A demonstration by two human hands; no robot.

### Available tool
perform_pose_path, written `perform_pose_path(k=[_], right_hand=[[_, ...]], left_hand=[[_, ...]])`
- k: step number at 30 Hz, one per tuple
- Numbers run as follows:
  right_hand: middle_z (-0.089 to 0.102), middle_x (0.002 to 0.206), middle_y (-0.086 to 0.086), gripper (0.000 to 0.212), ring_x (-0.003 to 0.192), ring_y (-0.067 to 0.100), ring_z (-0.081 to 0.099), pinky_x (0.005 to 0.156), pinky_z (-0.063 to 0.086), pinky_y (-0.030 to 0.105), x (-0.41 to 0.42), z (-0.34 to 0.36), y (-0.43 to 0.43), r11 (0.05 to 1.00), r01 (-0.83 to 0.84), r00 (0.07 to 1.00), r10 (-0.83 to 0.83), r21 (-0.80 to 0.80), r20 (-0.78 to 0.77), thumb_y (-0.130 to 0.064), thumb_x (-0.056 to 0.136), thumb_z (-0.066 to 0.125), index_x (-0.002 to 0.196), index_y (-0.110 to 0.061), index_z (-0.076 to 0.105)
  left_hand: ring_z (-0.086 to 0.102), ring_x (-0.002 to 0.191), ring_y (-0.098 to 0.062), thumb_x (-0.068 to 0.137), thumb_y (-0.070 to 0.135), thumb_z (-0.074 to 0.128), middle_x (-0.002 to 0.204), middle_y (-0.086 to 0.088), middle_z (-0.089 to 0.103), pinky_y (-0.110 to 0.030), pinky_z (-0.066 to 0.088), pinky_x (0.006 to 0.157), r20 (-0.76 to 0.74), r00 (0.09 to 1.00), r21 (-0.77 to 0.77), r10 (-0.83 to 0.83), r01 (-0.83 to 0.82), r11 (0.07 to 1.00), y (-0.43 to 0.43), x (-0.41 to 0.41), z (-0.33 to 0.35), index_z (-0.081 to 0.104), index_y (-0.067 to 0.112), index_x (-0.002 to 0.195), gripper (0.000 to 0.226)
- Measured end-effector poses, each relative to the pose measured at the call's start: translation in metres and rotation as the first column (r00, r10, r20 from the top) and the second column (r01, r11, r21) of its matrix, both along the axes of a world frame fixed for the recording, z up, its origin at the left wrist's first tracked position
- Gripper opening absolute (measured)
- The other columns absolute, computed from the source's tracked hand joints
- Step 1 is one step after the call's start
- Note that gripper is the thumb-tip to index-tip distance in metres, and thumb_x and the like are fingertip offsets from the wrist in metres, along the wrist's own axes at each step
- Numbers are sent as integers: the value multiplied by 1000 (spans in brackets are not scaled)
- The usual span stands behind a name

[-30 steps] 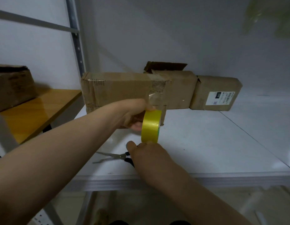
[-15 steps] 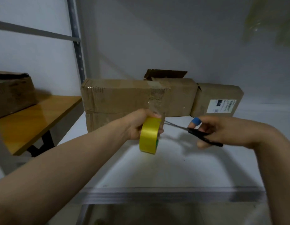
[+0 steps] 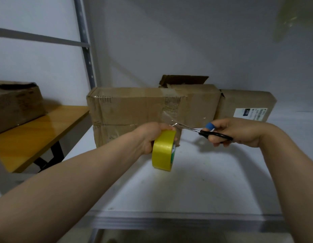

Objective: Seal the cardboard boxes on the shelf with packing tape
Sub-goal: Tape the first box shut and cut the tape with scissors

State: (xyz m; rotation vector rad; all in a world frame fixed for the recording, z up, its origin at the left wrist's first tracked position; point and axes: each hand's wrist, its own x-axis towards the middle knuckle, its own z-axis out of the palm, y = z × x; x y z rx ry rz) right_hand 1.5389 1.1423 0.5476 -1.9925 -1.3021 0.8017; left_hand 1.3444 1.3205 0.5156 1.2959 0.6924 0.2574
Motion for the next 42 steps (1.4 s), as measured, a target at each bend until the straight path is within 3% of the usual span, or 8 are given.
perform_pose_path(k=[8, 11, 16, 18, 24, 31, 37, 42], right_hand=[[68, 86, -1, 47, 79, 10, 64, 66, 48, 25, 2, 5, 20, 999, -47, 998, 47, -12, -35, -36, 65, 82, 108, -18, 73], [68, 86, 0, 48, 76, 9, 64, 65, 48, 24, 0, 9, 26, 998, -59, 997, 58, -18, -46, -32, 67, 81, 111, -15, 72], [68, 82, -1, 47, 74, 10, 63, 62, 48, 24, 0, 13, 33, 998, -58, 998, 57, -35, -39, -31, 69, 89, 110, -15, 72], [66, 76, 0, 47, 71, 11, 62, 61, 47, 24, 1, 13, 33, 998, -56, 998, 55, -38, -42, -28, 68, 83, 110, -13, 71], [52, 62, -2, 25, 59, 10, 59, 58, 44, 25, 4, 11, 32, 999, -22, 1000, 21, -45, -21, -3, 81, 77, 105, -9, 70], [61, 61, -5, 27, 65, 11, 63, 69, 46, 32, 2, 13, 34, 998, -47, 997, 49, -35, 66, -8, 80, 80, 105, -12, 72], [68, 68, -5, 48, 68, 9, 62, 63, 47, 26, -7, 24, 36, 996, -79, 995, 81, -36, 60, -35, 62, 81, 104, -13, 73], [63, 63, -2, 28, 62, 11, 58, 57, 42, 23, -4, 27, 35, 995, -73, 994, 78, -72, 76, -20, 76, 81, 101, -11, 73]], left_hand=[[65, 59, -22, 96, 14, 63, 73, -13, 67, -37, 55, 74, 7, 1000, -18, 7, -7, 1000, -3, -2, 2, 65, 11, 86, 11], [65, 62, -21, 95, 11, 65, 70, -12, 68, -38, 56, 76, 21, 1000, -34, 19, -19, 999, -3, -1, 2, 65, 10, 86, 10], [63, 59, -22, 96, 9, 62, 69, -13, 66, -34, 59, 63, 37, 999, -54, 1, 1, 999, -3, -1, 3, 64, 9, 82, 14], [63, 59, -22, 96, 9, 62, 69, -13, 65, -31, 59, 56, 33, 999, -50, 4, -2, 999, -3, -1, 3, 64, 8, 82, 14], [64, 50, -21, 96, 8, 62, 63, -13, 65, -29, 59, 50, 19, 1000, -46, -17, 17, 999, -4, -1, 6, 63, 7, 84, 13], [60, 62, -22, 96, 9, 63, 69, -13, 63, -30, 58, 59, -1, 999, -46, -45, 45, 998, -2, -2, 9, 63, 9, 84, 11], [60, 60, -21, 94, 7, 62, 67, -12, 64, -30, 58, 60, 20, 999, -25, -42, 42, 999, -2, 0, 7, 64, 9, 85, 10], [61, 63, -23, 95, 8, 63, 73, -13, 64, -35, 58, 66, 7, 999, -16, -44, 44, 999, -2, 0, 7, 64, 8, 87, 7]])
